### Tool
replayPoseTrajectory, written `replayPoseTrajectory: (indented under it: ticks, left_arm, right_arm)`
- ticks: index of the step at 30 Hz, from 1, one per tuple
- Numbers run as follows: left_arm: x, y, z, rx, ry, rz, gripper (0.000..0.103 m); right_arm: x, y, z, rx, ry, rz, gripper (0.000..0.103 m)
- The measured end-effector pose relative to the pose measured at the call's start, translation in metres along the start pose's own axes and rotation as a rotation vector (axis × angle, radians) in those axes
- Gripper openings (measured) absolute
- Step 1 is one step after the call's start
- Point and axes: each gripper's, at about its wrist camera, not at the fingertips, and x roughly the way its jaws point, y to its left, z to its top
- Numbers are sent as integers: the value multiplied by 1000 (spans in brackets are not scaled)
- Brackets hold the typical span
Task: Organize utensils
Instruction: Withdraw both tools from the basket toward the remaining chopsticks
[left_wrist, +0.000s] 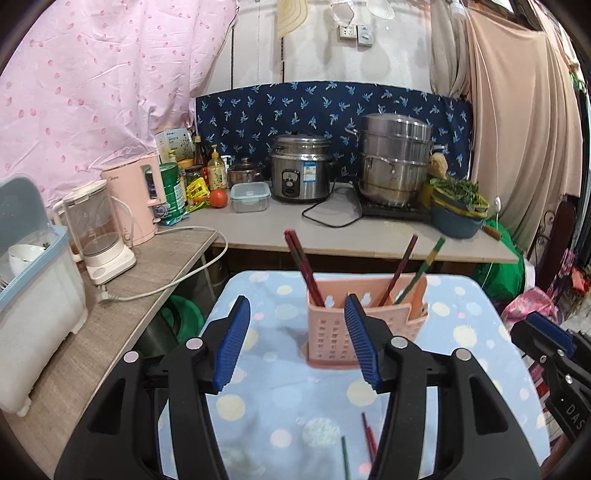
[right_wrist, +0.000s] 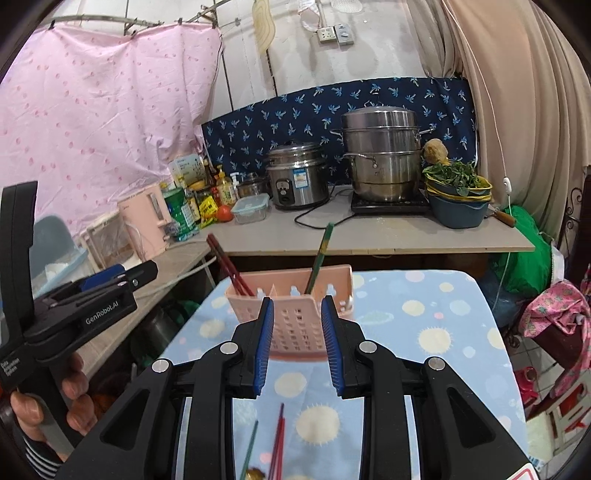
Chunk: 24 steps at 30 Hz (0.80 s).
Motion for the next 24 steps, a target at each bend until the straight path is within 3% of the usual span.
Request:
replayPoseTrajectory:
  ticks: [7, 24]
  left_arm:
    - [-22, 7, -48, 19, 60, 32, 59]
    - [-39, 8, -154, 44, 223, 37, 65]
  right_arm:
    - [-20, 5, -51, -58, 77, -37, 26]
    - [-34, 2, -174, 14, 296, 5, 26]
